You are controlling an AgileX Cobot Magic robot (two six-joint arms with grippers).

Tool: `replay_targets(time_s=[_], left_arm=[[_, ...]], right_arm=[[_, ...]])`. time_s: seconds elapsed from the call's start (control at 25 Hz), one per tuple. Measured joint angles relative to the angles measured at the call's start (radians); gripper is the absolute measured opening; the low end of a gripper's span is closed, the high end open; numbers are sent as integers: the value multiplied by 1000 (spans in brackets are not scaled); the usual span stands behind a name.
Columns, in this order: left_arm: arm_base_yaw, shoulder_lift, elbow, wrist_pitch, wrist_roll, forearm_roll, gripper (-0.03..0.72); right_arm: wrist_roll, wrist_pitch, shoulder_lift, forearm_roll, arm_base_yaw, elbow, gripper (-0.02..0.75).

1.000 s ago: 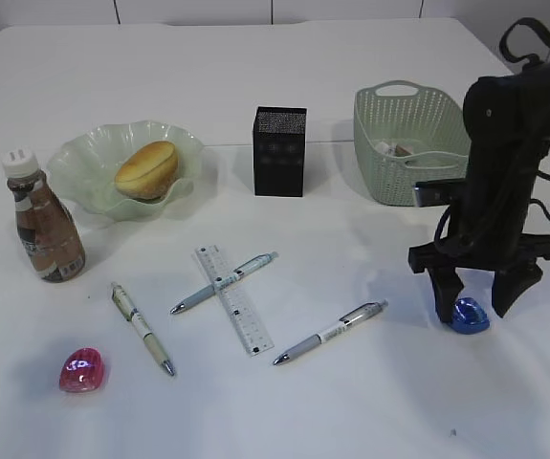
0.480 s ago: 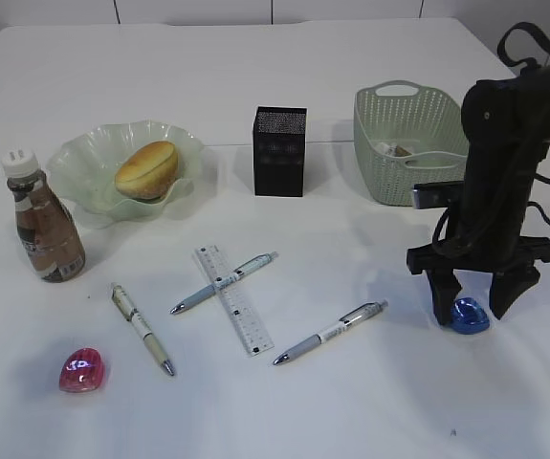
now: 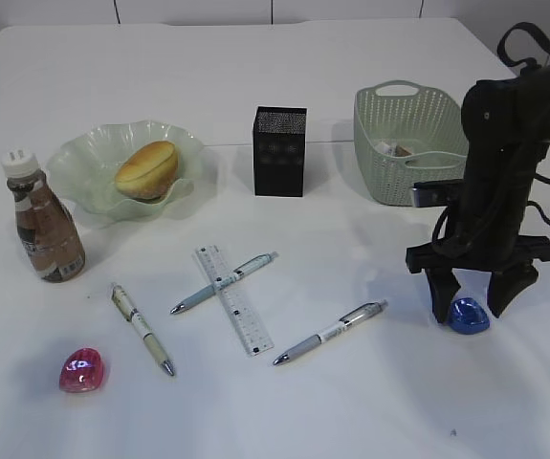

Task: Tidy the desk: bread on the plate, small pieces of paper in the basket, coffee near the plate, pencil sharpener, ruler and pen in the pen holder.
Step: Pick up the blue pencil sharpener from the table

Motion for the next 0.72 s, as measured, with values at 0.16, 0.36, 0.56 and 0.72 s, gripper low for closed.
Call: replay_targets(time_s=[0.16, 0.36, 0.56, 0.72], left_arm=[[0, 0, 0, 0, 0, 0, 489], [0, 0, 0, 0, 0, 0, 489], [0, 0, 0, 0, 0, 0, 489], [0, 0, 0, 0, 0, 0, 489]], right_arm=[[0, -9, 0, 2, 0, 0, 551], [0, -13, 0, 5, 0, 0, 551], [0, -13, 0, 5, 0, 0, 551], [0, -7, 0, 6, 0, 0, 549]])
